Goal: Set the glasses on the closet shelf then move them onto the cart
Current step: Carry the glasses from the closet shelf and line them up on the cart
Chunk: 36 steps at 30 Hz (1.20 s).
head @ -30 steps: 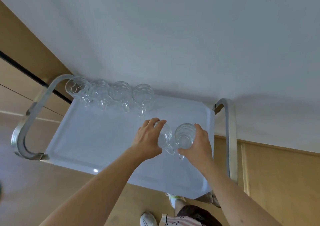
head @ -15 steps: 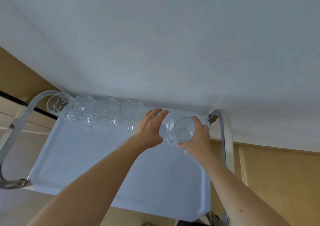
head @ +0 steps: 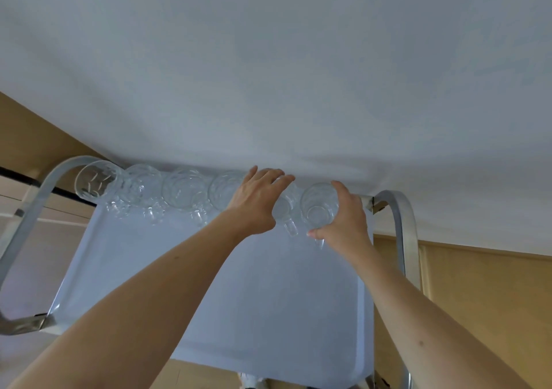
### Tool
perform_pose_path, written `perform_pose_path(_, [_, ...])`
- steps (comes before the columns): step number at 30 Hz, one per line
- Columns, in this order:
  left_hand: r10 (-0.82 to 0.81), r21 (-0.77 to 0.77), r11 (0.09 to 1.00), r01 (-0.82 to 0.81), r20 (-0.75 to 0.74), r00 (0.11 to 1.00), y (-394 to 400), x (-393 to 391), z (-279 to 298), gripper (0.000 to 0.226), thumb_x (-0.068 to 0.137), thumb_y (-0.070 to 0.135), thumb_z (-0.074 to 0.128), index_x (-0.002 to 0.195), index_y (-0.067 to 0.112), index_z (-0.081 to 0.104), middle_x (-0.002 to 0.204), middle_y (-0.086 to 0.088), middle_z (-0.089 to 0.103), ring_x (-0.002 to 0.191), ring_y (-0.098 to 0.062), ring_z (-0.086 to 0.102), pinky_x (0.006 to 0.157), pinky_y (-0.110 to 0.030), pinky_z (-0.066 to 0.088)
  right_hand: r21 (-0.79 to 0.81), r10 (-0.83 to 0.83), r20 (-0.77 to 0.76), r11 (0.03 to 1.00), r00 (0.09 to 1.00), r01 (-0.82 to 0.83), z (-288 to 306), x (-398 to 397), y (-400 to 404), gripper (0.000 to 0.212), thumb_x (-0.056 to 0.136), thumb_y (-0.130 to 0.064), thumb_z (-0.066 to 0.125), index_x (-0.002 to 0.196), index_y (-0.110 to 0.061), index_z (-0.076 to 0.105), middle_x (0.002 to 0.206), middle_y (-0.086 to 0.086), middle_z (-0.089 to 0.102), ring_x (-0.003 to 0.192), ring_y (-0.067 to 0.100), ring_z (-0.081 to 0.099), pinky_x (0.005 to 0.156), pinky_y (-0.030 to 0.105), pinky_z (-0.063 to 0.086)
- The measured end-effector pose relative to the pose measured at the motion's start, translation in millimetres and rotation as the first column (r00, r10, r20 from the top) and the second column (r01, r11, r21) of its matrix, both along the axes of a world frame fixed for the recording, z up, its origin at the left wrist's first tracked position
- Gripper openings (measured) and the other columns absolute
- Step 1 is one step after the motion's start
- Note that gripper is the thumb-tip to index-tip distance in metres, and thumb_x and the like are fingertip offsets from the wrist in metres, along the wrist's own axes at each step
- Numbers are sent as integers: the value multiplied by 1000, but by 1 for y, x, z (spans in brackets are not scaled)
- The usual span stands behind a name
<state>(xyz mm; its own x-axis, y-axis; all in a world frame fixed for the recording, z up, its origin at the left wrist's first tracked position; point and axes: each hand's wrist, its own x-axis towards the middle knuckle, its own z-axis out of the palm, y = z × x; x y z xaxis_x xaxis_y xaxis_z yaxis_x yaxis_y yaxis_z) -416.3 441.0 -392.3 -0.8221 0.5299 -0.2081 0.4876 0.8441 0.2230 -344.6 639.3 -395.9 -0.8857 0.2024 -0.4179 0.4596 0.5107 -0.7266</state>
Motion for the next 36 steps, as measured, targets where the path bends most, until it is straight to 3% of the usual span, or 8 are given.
perform_pose_path(5, [32,-83,996,-24,91,995,-14,-3,12,120,69,44,89,161,32,14,167,-2,16,156,-27,5,126,-52,2,39,-4,-10,999,1000,4,2,2,-4,121,61,-14,96,157,-28,24,150,6,36,138,23,39,96,23,32])
perform_pose_path(8, [71,-107,993,-58,122,990,-39,-16,29,118,68,53,86,160,35,15,167,-1,15,156,-27,2,125,-55,2,124,28,-68,992,997,-19,7,5,-9,127,61,-21,97,160,-25,17,156,6,31,146,23,28,108,25,29])
perform_pose_path(12, [86,-189,981,-44,217,972,-71,-25,33,121,65,52,88,160,36,14,166,1,16,154,-28,10,125,-54,10,398,230,-119,902,966,-166,17,-4,-29,125,66,-43,91,161,-25,12,165,5,21,155,29,0,125,47,10])
perform_pose_path(16, [89,-82,994,-72,218,972,-80,-21,25,106,70,28,86,158,32,26,160,1,27,146,-27,27,114,-38,33,538,434,10,757,901,-370,24,-21,-59,114,77,-55,79,161,-26,6,168,4,15,155,30,-9,124,55,-7])
perform_pose_path(19, [117,-21,993,-115,191,975,-81,-21,23,99,70,29,85,155,32,34,154,1,36,137,-26,35,105,-37,42,598,477,105,671,873,-438,21,-28,-71,111,82,-54,75,161,-26,1,167,5,17,155,33,-7,121,61,-8])
perform_pose_path(26, [209,-92,976,-197,142,968,-75,-16,23,94,73,45,79,153,27,33,149,-6,39,133,-29,38,103,-40,43,566,370,67,751,927,-341,22,-32,-76,113,76,-52,80,160,-25,9,156,1,42,155,29,10,123,58,-6])
perform_pose_path(32, [230,-153,965,-212,105,968,-70,-19,26,90,75,59,75,147,21,36,140,-11,45,131,-30,40,104,-40,40,538,356,48,778,933,-324,21,-23,-73,119,75,-59,79,161,-27,3,165,-1,26,156,28,-2,122,58,-7])
perform_pose_path(36, [147,-191,974,-122,126,981,-62,-22,28,119,70,66,79,159,21,15,159,-17,26,150,-38,16,124,-48,14,496,190,80,844,979,-204,26,-11,-42,121,74,-52,83,161,-28,3,168,8,9,155,34,0,123,53,12])
